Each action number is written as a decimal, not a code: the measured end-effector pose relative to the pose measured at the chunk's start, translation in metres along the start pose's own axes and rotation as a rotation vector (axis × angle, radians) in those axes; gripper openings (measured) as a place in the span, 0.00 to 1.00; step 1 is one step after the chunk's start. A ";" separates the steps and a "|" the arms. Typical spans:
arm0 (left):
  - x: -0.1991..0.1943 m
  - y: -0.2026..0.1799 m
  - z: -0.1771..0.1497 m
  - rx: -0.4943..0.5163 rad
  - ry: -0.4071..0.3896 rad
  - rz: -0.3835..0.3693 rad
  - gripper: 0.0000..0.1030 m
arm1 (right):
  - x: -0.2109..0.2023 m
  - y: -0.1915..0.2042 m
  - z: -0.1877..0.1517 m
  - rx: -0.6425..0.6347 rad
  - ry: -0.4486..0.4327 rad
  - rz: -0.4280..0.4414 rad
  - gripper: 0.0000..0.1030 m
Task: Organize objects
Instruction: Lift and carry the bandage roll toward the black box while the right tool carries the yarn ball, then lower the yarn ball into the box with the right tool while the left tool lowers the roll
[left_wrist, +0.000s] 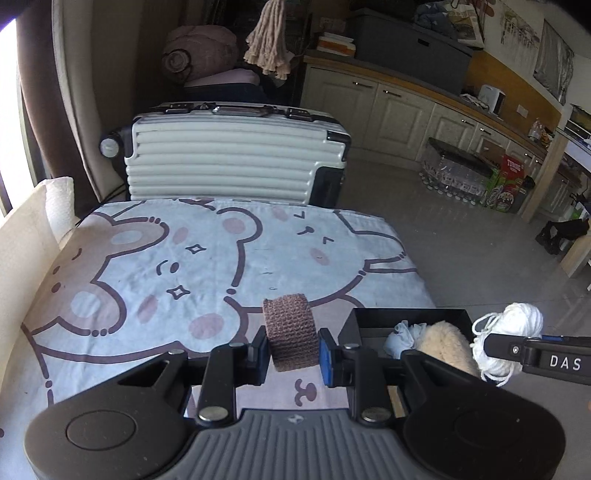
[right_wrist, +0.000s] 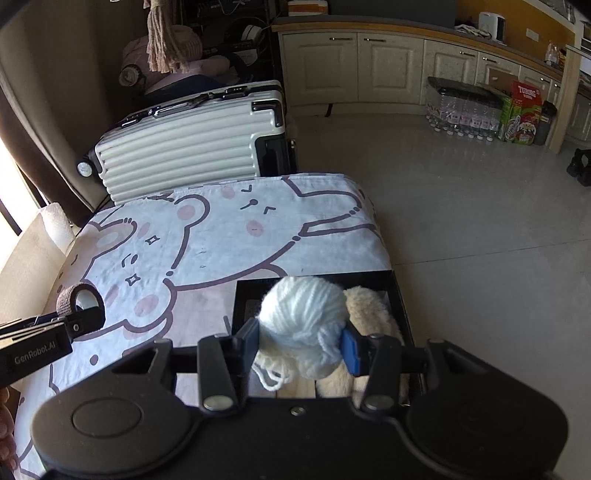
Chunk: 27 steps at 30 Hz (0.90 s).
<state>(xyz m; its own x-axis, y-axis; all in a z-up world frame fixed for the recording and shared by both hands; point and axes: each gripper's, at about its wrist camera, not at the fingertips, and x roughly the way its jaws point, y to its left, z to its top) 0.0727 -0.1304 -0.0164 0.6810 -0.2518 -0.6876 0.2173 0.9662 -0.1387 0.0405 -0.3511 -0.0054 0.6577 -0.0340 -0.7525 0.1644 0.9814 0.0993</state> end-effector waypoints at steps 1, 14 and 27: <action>0.001 -0.003 0.000 0.003 -0.002 -0.012 0.27 | 0.001 -0.003 0.000 0.007 0.001 0.002 0.45; 0.024 -0.020 0.009 -0.010 -0.010 -0.133 0.27 | 0.042 -0.008 0.000 -0.013 0.020 0.047 0.45; 0.059 -0.029 0.021 0.007 0.005 -0.199 0.27 | 0.109 0.001 0.000 -0.022 0.072 0.066 0.45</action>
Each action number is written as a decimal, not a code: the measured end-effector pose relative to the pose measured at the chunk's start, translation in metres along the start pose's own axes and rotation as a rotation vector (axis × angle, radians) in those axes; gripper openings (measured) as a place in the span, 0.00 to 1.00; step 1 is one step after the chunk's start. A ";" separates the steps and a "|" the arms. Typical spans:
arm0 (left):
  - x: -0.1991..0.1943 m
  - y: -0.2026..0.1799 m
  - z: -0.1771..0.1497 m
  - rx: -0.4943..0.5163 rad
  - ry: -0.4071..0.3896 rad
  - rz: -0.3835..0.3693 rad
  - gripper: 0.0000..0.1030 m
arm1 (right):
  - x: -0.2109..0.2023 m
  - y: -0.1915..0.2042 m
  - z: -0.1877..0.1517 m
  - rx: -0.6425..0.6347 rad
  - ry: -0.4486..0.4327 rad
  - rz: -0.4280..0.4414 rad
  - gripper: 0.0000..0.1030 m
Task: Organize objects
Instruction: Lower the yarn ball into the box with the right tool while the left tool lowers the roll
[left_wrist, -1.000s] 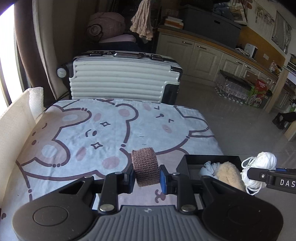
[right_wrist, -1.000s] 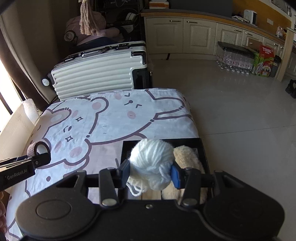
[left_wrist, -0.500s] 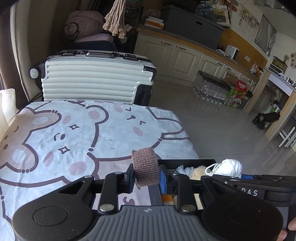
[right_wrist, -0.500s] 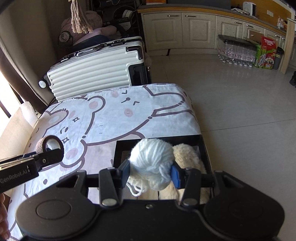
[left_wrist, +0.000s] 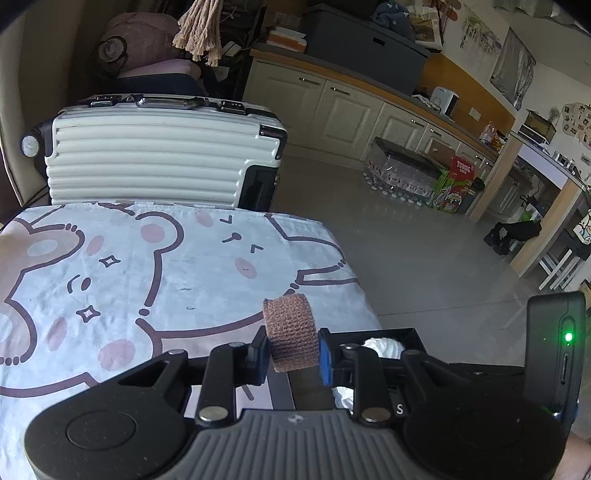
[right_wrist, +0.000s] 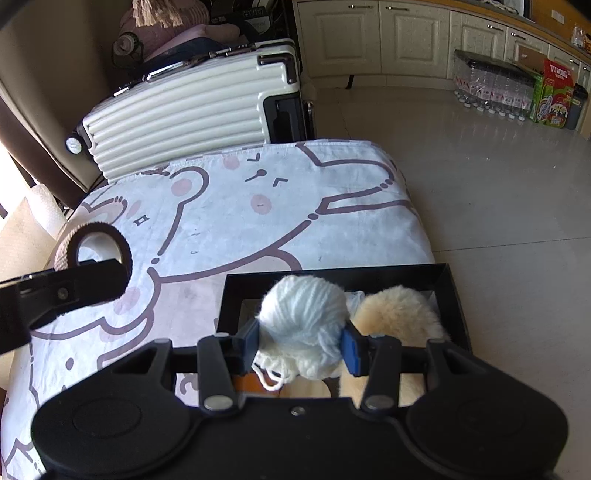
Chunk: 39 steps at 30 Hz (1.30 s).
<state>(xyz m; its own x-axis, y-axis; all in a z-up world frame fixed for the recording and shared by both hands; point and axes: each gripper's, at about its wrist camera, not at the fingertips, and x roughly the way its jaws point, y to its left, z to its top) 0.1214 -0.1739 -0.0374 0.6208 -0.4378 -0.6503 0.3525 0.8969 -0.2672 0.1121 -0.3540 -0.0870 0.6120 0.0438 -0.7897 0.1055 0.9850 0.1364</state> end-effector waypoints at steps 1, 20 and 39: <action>0.003 0.001 0.001 0.000 0.002 -0.001 0.27 | 0.005 0.000 0.000 -0.001 0.005 -0.005 0.46; 0.039 0.001 -0.005 -0.042 0.060 -0.061 0.27 | 0.001 -0.026 0.005 0.087 -0.002 0.001 0.53; 0.089 -0.020 -0.028 -0.074 0.281 -0.062 0.27 | -0.016 -0.064 0.003 0.183 0.020 -0.004 0.40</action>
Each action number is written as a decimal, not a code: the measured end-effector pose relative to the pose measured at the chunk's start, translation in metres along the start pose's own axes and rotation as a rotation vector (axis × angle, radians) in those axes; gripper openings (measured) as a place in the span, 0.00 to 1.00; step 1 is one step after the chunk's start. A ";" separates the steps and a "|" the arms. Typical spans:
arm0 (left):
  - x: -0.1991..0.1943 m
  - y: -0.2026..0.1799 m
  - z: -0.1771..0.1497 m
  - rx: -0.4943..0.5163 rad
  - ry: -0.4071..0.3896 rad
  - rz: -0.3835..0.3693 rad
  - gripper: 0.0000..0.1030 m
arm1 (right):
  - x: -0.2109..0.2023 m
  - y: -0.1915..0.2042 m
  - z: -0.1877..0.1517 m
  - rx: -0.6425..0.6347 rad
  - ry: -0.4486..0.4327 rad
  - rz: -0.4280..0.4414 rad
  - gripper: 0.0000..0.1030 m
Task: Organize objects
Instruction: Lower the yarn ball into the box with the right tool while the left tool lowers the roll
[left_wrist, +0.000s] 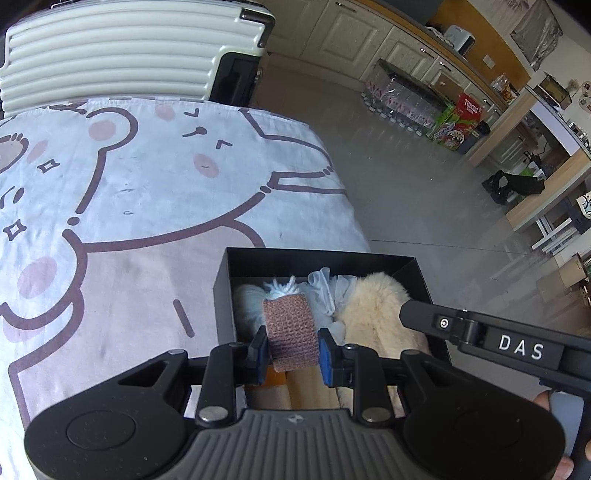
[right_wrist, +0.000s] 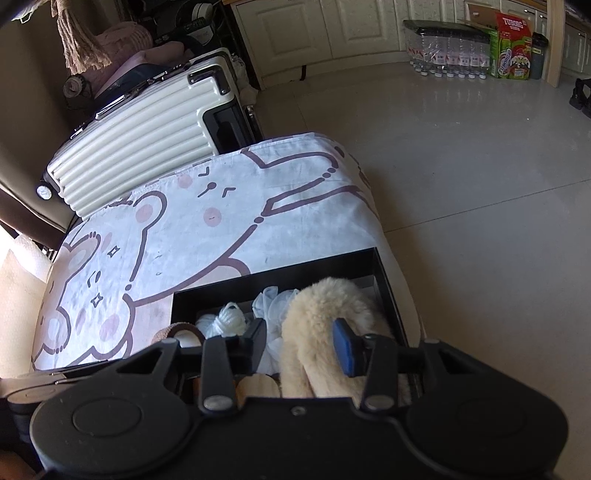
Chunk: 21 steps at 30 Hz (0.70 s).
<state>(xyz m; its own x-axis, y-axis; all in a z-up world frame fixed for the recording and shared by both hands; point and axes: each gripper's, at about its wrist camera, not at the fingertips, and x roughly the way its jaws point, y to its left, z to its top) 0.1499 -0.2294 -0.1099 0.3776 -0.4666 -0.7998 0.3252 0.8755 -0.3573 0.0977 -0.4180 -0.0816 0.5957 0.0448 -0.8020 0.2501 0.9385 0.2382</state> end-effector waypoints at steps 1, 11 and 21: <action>0.002 -0.001 0.000 -0.001 0.003 -0.007 0.27 | 0.000 -0.001 0.000 0.004 0.001 -0.002 0.40; 0.015 -0.014 -0.004 -0.002 -0.007 -0.023 0.49 | -0.004 -0.020 0.002 0.055 -0.002 -0.011 0.40; 0.002 -0.011 -0.003 0.031 -0.024 0.025 0.49 | -0.006 -0.018 0.000 0.047 0.002 -0.013 0.40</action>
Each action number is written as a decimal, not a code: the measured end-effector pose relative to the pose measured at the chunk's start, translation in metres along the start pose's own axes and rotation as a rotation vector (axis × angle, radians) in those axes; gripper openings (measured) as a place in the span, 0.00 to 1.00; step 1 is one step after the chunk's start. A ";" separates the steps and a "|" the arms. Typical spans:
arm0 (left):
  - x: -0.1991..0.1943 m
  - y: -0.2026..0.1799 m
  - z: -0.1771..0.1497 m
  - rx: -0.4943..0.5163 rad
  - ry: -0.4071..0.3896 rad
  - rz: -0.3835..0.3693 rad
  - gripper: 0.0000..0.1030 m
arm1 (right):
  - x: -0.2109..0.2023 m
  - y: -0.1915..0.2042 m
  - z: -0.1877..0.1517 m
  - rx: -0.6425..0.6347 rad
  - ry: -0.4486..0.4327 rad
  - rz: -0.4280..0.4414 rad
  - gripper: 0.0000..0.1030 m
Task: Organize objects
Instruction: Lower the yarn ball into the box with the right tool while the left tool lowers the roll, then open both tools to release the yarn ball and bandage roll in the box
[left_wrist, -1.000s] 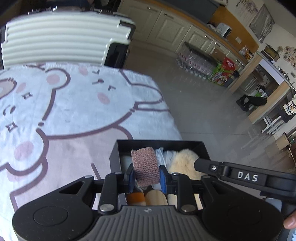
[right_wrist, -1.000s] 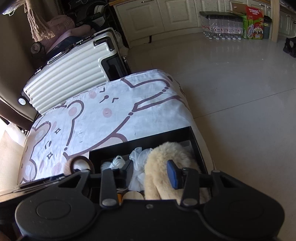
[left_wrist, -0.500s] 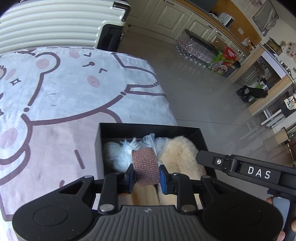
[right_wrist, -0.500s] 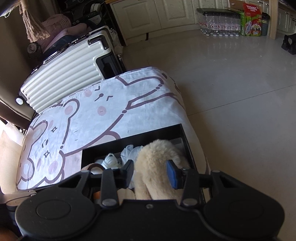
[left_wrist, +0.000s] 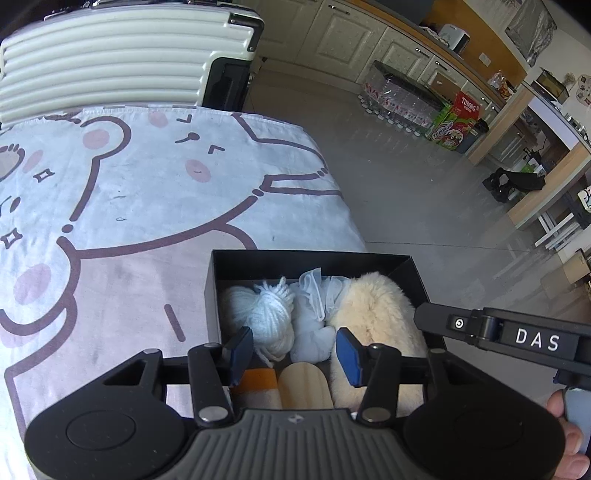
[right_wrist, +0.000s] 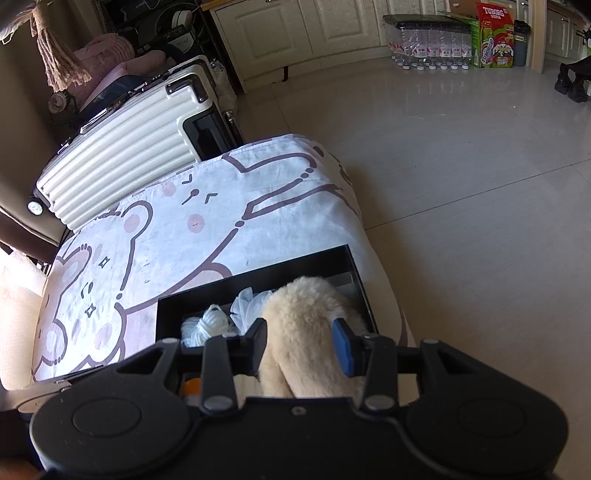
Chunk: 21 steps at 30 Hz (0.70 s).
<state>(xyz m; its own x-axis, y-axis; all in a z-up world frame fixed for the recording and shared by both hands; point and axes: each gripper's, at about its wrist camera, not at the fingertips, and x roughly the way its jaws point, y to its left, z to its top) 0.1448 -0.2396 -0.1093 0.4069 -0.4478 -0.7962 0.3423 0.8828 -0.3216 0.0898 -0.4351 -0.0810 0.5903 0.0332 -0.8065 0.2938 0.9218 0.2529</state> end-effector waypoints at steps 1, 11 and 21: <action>-0.002 0.000 0.000 0.005 0.000 0.005 0.49 | 0.000 0.001 -0.001 -0.005 0.001 -0.001 0.40; -0.021 -0.004 -0.003 0.067 -0.015 0.054 0.49 | -0.009 0.004 -0.007 -0.014 0.016 -0.017 0.40; -0.042 -0.003 -0.007 0.099 -0.025 0.104 0.49 | -0.028 0.012 -0.013 -0.047 0.012 -0.023 0.40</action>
<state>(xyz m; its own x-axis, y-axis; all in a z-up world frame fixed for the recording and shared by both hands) 0.1208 -0.2226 -0.0786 0.4652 -0.3587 -0.8093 0.3783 0.9071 -0.1846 0.0671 -0.4205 -0.0624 0.5744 0.0158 -0.8184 0.2719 0.9393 0.2090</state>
